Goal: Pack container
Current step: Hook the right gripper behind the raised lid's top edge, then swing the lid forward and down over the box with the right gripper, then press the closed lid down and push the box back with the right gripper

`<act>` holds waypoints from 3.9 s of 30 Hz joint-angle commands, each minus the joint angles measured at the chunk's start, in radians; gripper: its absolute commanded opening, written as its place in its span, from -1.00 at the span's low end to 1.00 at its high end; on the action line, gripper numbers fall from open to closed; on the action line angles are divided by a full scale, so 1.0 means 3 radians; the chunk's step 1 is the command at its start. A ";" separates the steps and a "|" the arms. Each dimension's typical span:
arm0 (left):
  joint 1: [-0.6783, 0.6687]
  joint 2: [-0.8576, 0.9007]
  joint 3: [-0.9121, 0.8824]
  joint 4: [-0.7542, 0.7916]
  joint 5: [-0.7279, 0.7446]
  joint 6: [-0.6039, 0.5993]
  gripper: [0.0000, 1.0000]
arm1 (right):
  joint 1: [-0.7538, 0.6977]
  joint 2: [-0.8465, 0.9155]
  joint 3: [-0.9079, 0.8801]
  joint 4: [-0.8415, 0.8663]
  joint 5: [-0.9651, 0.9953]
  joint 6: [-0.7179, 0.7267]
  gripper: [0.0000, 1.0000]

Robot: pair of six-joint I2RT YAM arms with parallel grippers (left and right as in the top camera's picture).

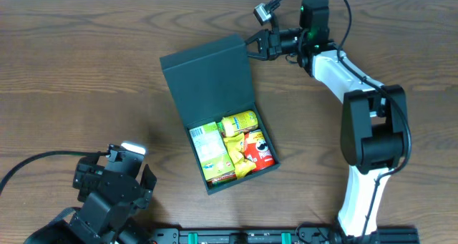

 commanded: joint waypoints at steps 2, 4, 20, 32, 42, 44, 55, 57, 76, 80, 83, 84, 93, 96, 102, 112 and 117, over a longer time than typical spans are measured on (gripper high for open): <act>-0.0005 -0.0011 0.0038 0.0000 -0.0062 0.0047 0.90 | 0.0114 -0.0306 0.0057 0.0001 -0.0099 0.0011 -0.97; -0.0005 -0.0011 0.0038 0.0000 -0.0062 0.0047 0.91 | 0.0146 -0.0393 0.0057 -0.0014 -0.0099 0.0011 -0.97; -0.0005 -0.0011 0.0038 0.0000 -0.0062 0.0047 0.90 | 0.0362 -0.1253 0.0056 -0.0109 -0.0099 0.0010 -0.97; -0.0005 -0.0011 0.0038 0.0000 -0.0062 0.0047 0.90 | 0.0504 -0.1676 0.0041 -0.0989 -0.0052 -0.1307 -0.97; -0.0005 -0.0011 0.0038 0.0000 -0.0062 0.0048 0.91 | 0.0900 -0.2127 0.0041 -0.3499 0.2578 -0.2612 -0.97; -0.0005 -0.0011 0.0038 0.0000 -0.0062 0.0048 0.91 | 0.1110 -0.2197 0.0041 -0.3759 0.3138 -0.2622 -0.97; -0.0005 -0.0011 0.0038 0.0000 -0.0062 0.0048 0.90 | 0.2337 -0.2238 -0.0303 -0.4159 0.4925 -0.2501 -0.97; -0.0005 -0.0011 0.0038 0.0000 -0.0062 0.0048 0.91 | 0.2422 -0.2238 -0.0496 -0.4096 0.4925 -0.2392 -0.98; -0.0005 -0.0011 0.0038 0.0000 -0.0062 0.0048 0.90 | 0.3429 -0.2238 -0.1300 -0.3665 0.4245 -0.1605 -0.98; -0.0005 -0.0011 0.0038 0.0000 -0.0062 0.0048 0.91 | 0.3566 -0.2237 -0.1459 -0.3685 0.4518 -0.1476 -0.97; -0.0005 -0.0011 0.0038 0.0000 -0.0062 0.0047 0.91 | 0.3585 -0.2237 -0.1605 -0.3683 0.4668 -0.1325 -0.98; -0.0005 -0.0011 0.0038 0.0000 -0.0062 0.0048 0.90 | 0.3585 -0.2237 -0.1659 -0.3683 0.4726 -0.1274 -0.97; -0.0005 -0.0011 0.0038 0.0000 -0.0062 0.0047 0.91 | 0.3538 -0.2196 -0.1915 -0.3295 0.5112 -0.1099 -0.98; -0.0005 -0.0011 0.0038 0.0000 -0.0062 0.0048 0.90 | 0.3457 -0.2112 -0.1918 -0.3026 0.5113 -0.1100 -0.97; -0.0005 -0.0011 0.0038 0.0000 -0.0062 0.0048 0.90 | 0.3218 -0.1979 -0.1918 -0.2735 0.5099 -0.1138 -0.97; -0.0005 -0.0011 0.0038 0.0000 -0.0062 0.0048 0.91 | 0.2817 -0.1872 -0.1918 -0.2714 0.5299 -0.1273 -0.98; -0.0005 -0.0011 0.0038 0.0000 -0.0062 0.0048 0.91 | 0.2595 -0.1872 -0.1918 -0.2683 0.5328 -0.1391 -0.97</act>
